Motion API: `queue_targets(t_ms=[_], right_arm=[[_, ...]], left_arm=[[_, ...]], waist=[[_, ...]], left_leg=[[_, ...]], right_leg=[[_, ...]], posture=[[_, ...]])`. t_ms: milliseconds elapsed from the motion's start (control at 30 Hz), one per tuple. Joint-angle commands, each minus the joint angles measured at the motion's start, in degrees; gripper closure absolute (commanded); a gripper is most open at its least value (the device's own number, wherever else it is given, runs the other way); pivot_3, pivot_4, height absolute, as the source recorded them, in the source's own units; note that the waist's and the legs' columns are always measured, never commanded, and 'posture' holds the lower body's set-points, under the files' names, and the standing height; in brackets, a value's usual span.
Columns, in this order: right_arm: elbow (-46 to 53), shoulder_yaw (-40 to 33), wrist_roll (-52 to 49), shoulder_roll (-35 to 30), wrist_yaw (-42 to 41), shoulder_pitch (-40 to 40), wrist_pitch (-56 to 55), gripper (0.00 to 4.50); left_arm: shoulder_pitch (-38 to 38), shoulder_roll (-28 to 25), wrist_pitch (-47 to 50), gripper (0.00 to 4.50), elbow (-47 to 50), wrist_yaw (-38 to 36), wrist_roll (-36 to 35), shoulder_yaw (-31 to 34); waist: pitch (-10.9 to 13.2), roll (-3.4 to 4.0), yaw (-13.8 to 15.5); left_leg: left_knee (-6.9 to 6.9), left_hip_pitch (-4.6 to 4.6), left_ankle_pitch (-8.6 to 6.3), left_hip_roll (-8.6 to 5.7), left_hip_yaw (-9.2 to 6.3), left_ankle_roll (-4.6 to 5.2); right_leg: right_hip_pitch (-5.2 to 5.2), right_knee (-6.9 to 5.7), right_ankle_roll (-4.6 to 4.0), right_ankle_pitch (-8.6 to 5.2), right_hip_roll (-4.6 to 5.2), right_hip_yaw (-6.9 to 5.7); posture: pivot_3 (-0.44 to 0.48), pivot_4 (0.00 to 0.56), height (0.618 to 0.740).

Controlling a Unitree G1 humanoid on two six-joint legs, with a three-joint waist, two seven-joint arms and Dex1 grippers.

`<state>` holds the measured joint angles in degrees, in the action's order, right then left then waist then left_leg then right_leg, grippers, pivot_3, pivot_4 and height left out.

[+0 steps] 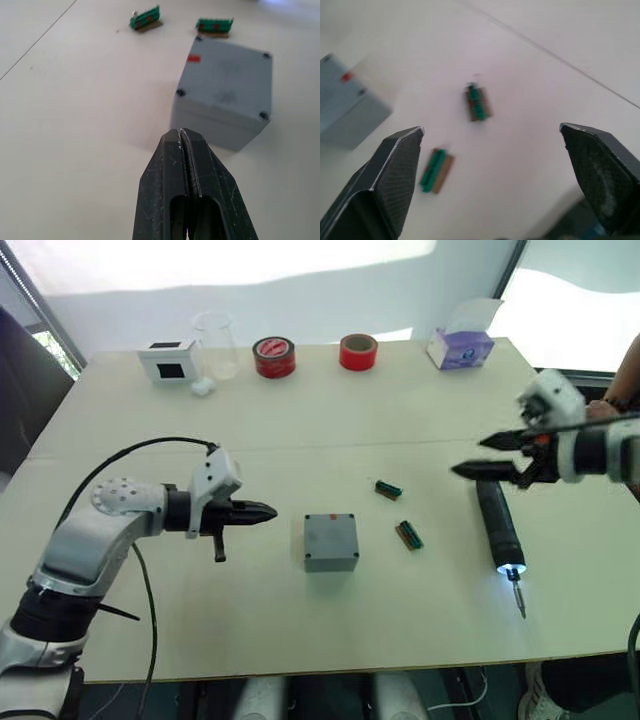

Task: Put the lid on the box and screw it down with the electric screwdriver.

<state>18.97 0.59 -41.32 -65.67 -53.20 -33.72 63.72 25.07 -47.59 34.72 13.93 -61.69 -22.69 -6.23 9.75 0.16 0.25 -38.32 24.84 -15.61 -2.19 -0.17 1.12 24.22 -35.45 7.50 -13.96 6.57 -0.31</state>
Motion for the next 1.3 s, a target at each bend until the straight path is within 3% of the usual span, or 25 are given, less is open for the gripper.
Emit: queue_targets(t_ms=[33,167,400,733,1000,1167,1300], right_arm=[[12.2,2.4,0.0,1.9,-0.5,6.1,-4.3,0.02],[15.4,7.6,2.7,8.0,3.6,9.9,-5.6,0.02],[13.6,13.8,5.6,16.6,6.9,8.0,-4.8,0.02],[17.3,9.0,-2.5,19.6,7.1,9.1,2.7,0.02],[17.7,4.9,-1.9,15.1,7.9,9.9,2.3,0.02],[14.1,8.6,4.2,14.8,8.5,8.4,-2.5,0.02],[12.1,12.2,7.5,16.8,8.4,7.8,-5.0,0.02]], left_arm=[[0.6,0.1,-3.0,4.5,-0.5,0.7,5.0,-4.0],[2.5,4.4,-3.6,4.5,-3.0,1.0,5.4,-6.2],[6.3,10.6,-7.5,4.5,-9.9,-1.2,7.8,-10.6],[15.7,21.1,-17.2,4.5,-26.3,-1.5,13.0,-12.2],[14.3,15.2,-18.2,4.5,-26.6,-1.9,14.3,-8.8],[3.4,5.5,-9.8,4.5,-11.2,-6.8,10.3,-7.3],[-0.3,5.3,-4.1,4.5,-3.5,-6.5,7.6,-7.7]], waist=[[0.0,-0.01,0.4],[0.0,-0.02,0.6],[0.0,-0.1,0.4],[0.0,-0.16,0.5],[0.0,-0.16,0.3],[0.0,-0.15,-0.7],[0.0,-0.17,0.5]], left_leg=[[-0.03,0.0,0.0,-0.05,0.01,0.0],[-0.55,0.02,-0.07,-0.1,-0.03,0.12],[-0.84,0.0,-0.08,-0.1,-0.05,0.12],[-0.88,-0.01,-0.07,-0.13,-0.13,0.12],[-0.87,-0.01,-0.07,-0.11,-0.12,0.12],[-0.81,-0.01,-0.08,-0.09,-0.08,0.12],[-0.84,0.0,-0.08,-0.11,-0.11,0.13]], right_leg=[[-0.01,-0.03,0.0,0.01,0.05,0.01],[-0.14,-0.33,0.05,0.04,0.11,0.0],[-0.13,-0.63,0.04,0.04,0.1,0.01],[-0.19,-0.64,0.04,0.04,0.1,-0.05],[-0.15,-0.66,0.04,0.04,0.09,-0.03],[-0.07,-0.67,0.04,0.03,0.08,0.03],[-0.15,-0.66,0.03,0.03,0.12,0.01]], posture=[[0.0,0.15,0.74],[0.0,0.15,0.74],[0.0,0.15,0.74],[0.0,0.15,0.74],[0.0,0.15,0.74],[0.0,0.15,0.74],[0.0,0.15,0.74]])
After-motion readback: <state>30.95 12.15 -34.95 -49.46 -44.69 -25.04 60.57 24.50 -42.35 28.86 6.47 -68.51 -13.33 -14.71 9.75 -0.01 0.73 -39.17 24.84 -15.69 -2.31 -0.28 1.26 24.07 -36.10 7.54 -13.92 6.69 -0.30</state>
